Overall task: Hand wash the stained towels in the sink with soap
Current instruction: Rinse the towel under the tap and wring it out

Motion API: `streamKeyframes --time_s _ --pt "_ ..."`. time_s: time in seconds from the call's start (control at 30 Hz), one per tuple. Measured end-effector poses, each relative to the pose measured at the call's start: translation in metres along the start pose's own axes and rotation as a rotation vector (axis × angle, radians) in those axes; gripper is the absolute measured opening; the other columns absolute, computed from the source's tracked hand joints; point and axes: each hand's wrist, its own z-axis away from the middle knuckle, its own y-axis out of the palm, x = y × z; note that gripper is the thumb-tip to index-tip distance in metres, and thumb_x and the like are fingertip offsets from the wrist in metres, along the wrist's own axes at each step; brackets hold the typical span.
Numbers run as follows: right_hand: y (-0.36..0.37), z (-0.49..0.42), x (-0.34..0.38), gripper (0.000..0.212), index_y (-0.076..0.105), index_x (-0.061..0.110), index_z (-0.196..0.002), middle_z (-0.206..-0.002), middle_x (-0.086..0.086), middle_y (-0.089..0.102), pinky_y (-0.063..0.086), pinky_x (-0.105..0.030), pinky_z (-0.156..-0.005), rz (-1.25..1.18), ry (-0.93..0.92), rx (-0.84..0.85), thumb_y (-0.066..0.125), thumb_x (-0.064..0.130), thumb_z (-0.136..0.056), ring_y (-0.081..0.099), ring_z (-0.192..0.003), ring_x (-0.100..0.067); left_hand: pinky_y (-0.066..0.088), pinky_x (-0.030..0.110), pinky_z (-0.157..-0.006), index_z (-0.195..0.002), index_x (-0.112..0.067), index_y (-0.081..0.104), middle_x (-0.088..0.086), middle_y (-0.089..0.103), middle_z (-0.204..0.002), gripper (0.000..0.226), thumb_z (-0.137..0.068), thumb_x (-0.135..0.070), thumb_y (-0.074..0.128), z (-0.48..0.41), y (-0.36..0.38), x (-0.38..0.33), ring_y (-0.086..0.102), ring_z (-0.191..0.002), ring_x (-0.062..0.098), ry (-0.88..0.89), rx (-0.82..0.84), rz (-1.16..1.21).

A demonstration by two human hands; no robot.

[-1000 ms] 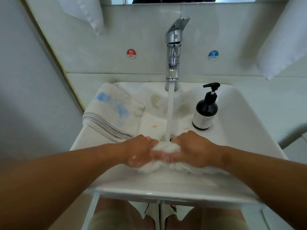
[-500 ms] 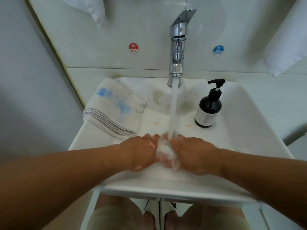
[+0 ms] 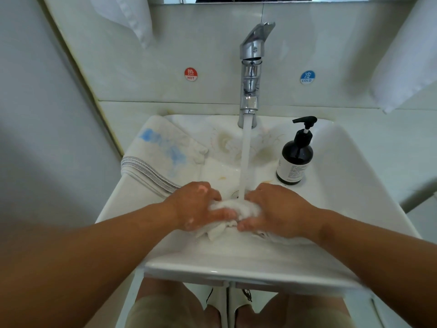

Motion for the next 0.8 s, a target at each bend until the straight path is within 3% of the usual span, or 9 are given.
streamKeyframes --time_s 0.1,0.23,0.3,0.43,0.53,0.63,0.7,0.77,0.8 --pt "0.010 0.010 0.004 0.075 0.018 0.038 -0.154 -0.137 0.003 0.043 0.047 -0.041 -0.098 0.194 -0.051 0.014 0.043 0.073 -0.093 0.052 -0.117 -0.021 0.040 0.037 -0.106 -0.154 -0.033 0.028 0.001 0.049 -0.138 0.074 -0.093 -0.076 0.030 0.009 0.005 -0.001 0.049 -0.125 0.022 0.012 0.034 -0.105" --pt "0.015 0.011 0.014 0.099 -0.007 0.041 -0.155 -0.145 -0.006 0.037 0.051 -0.044 -0.093 0.259 -0.098 0.085 0.025 0.092 -0.077 0.057 -0.113 -0.029 0.049 0.044 -0.100 -0.157 -0.025 0.005 0.007 0.048 -0.132 0.103 -0.081 -0.091 0.026 0.014 0.014 -0.012 0.055 -0.114 0.027 0.081 0.142 -0.246" --pt "0.014 0.003 0.014 0.090 -0.002 0.043 -0.153 -0.142 -0.008 0.043 0.052 -0.042 -0.089 0.304 -0.093 0.086 0.024 0.089 -0.080 0.061 -0.107 -0.032 0.051 0.045 -0.095 -0.151 -0.019 0.017 0.011 0.054 -0.129 0.083 -0.093 -0.077 0.032 0.006 0.019 -0.010 0.061 -0.110 0.032 0.040 0.137 -0.252" --pt "0.011 -0.004 0.009 0.055 0.041 0.033 -0.133 -0.113 -0.005 0.061 0.054 -0.045 -0.083 0.284 -0.062 0.058 0.039 0.072 -0.094 0.062 -0.094 -0.031 0.054 0.043 -0.079 -0.126 -0.011 0.041 0.012 0.061 -0.103 0.039 -0.103 -0.042 0.042 -0.004 0.020 -0.004 0.061 -0.085 0.030 0.064 0.094 -0.325" --pt "0.002 -0.004 0.005 0.050 0.052 0.034 -0.094 -0.087 0.006 0.058 0.047 -0.036 -0.074 0.150 -0.060 0.077 0.039 0.082 -0.084 0.058 -0.085 -0.021 0.053 0.039 -0.083 -0.120 -0.021 0.057 0.008 0.067 -0.105 0.061 -0.097 -0.070 0.028 -0.006 0.012 -0.001 0.065 -0.092 0.027 0.153 0.084 -0.192" --pt "-0.002 0.000 0.002 0.038 0.053 0.038 -0.079 -0.077 0.012 0.057 0.043 -0.030 -0.069 -0.031 -0.037 0.127 0.055 0.076 -0.085 0.057 -0.077 -0.008 0.053 0.040 -0.077 -0.094 -0.024 0.067 0.000 0.068 -0.081 0.084 -0.076 -0.094 0.024 -0.003 0.007 0.001 0.065 -0.077 0.018 0.107 0.161 0.039" --pt "-0.003 0.000 0.002 0.040 0.056 0.044 -0.101 -0.094 0.012 0.057 0.049 -0.034 -0.075 0.066 -0.035 0.074 0.050 0.080 -0.085 0.058 -0.086 -0.013 0.052 0.037 -0.081 -0.097 -0.024 0.070 -0.002 0.065 -0.091 0.087 -0.071 -0.097 0.030 -0.005 0.004 0.008 0.063 -0.084 0.016 0.024 0.076 0.076" --pt "-0.002 0.000 0.004 0.067 0.038 0.039 -0.142 -0.117 0.007 0.051 0.050 -0.039 -0.085 0.230 -0.014 -0.028 0.044 0.078 -0.088 0.057 -0.104 -0.019 0.048 0.037 -0.094 -0.125 -0.028 0.064 -0.001 0.061 -0.113 0.087 -0.075 -0.091 0.030 -0.005 0.003 0.012 0.060 -0.105 0.019 -0.007 -0.032 0.055" --pt "0.000 0.002 0.005 0.074 0.029 0.035 -0.150 -0.125 0.006 0.048 0.049 -0.038 -0.088 0.274 -0.007 -0.059 0.042 0.077 -0.090 0.056 -0.110 -0.021 0.045 0.038 -0.101 -0.138 -0.028 0.055 0.001 0.059 -0.124 0.084 -0.082 -0.085 0.027 -0.002 0.004 0.012 0.057 -0.115 0.021 0.007 -0.049 0.041"
